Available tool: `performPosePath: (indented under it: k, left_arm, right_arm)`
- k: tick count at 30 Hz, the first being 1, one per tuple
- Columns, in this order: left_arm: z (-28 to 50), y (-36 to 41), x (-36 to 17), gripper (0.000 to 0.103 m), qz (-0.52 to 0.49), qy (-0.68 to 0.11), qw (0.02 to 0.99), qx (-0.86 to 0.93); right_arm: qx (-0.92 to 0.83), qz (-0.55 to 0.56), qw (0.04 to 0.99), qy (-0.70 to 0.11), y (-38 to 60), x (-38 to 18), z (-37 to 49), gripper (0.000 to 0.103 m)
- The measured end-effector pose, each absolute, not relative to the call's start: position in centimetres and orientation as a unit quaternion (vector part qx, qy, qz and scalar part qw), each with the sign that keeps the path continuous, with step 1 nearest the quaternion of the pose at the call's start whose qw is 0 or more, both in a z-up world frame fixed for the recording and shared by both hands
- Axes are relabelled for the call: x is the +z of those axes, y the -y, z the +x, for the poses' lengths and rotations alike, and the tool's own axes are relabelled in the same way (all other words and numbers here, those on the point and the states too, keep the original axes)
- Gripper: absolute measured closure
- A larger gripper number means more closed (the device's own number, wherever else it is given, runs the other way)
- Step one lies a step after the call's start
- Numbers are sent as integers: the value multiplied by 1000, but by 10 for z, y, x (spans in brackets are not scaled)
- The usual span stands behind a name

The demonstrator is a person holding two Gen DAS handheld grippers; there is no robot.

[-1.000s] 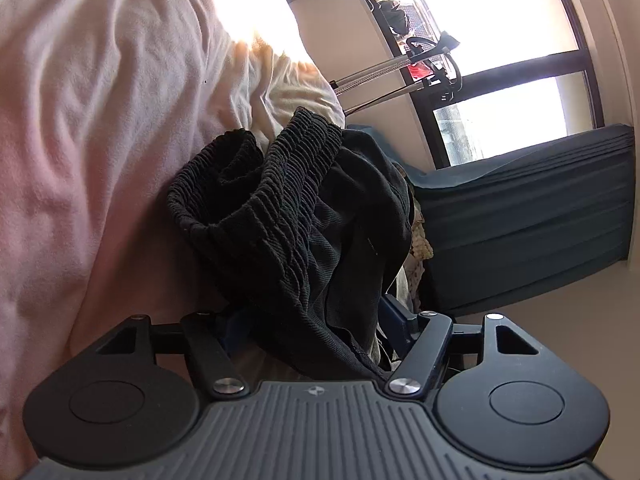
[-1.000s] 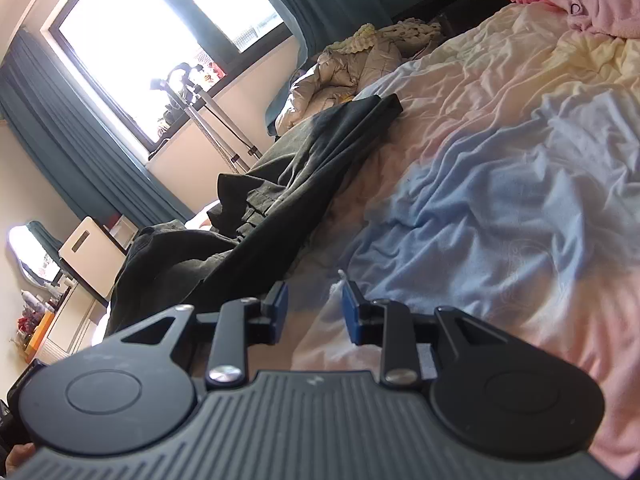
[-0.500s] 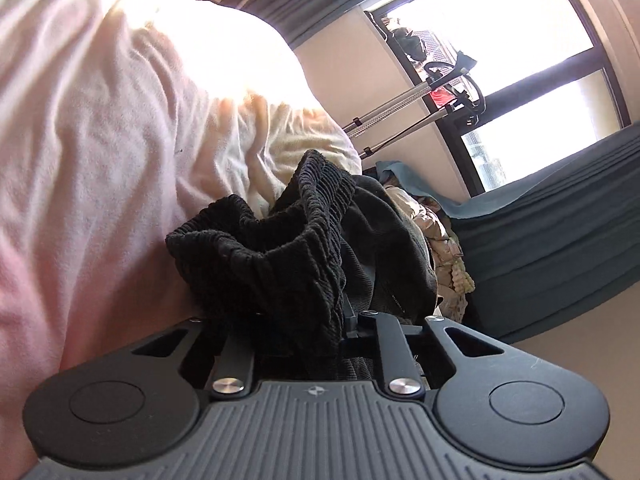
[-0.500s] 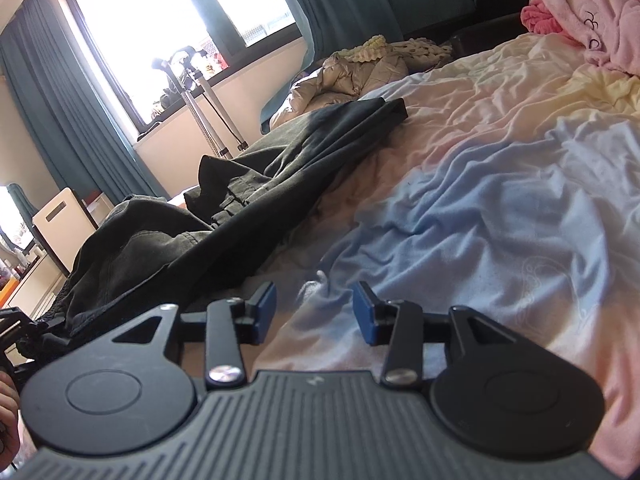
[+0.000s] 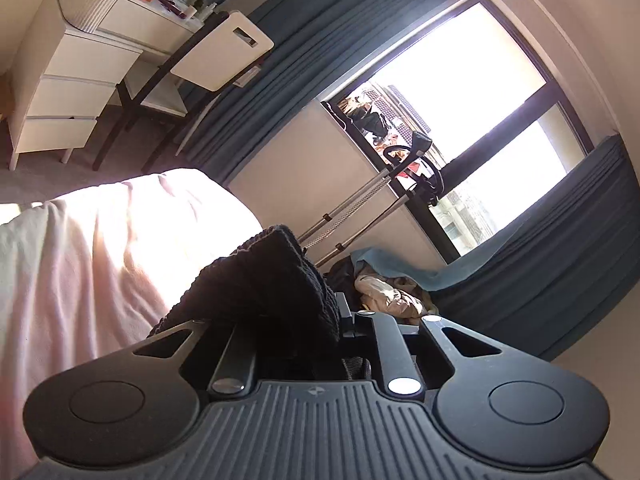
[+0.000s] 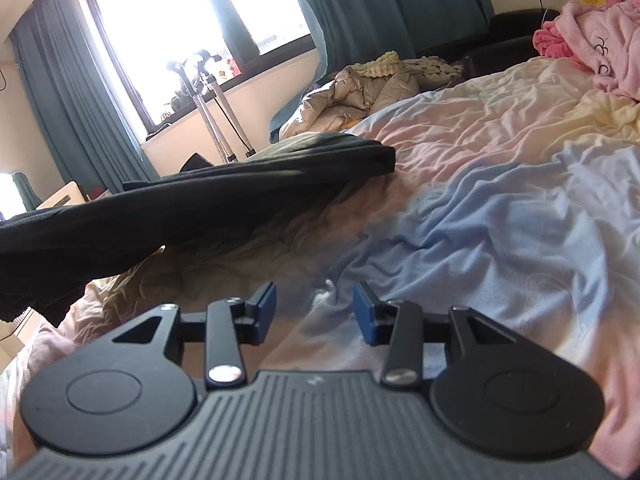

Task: Fold clothes
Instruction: 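Lay the trousers flat on the bed and open both tools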

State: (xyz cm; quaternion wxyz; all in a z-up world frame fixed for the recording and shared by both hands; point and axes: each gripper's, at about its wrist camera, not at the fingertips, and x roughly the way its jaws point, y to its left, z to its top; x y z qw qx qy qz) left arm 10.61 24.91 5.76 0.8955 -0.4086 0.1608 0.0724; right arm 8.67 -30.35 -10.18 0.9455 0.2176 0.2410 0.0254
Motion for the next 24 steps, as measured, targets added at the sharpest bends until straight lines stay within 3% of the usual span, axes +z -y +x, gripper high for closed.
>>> performPosePath:
  k: [5, 10, 13, 15, 18, 24]
  left_arm:
    - [95, -296, -1, 84, -403, -217, 883, 108]
    - [76, -289, -32, 80, -396, -243, 878, 113]
    - [68, -279, -27, 60, -356, -278, 886, 101]
    - [58, -270, -18, 29, -304, -279, 905, 100]
    - [38, -251, -4, 21, -228, -271, 931, 86]
    - [16, -188, 18, 16, -150, -241, 958, 48]
  right_arm:
    - [34, 222, 944, -243, 300, -103, 91, 59]
    - [36, 224, 941, -251, 299, -105, 92, 59]
    - [37, 231, 941, -246, 300, -103, 91, 59]
    - [35, 230, 941, -245, 300, -103, 90, 59]
    - [36, 238, 939, -247, 302, -103, 90, 59]
    - [47, 255, 937, -236, 306, -98, 87, 54]
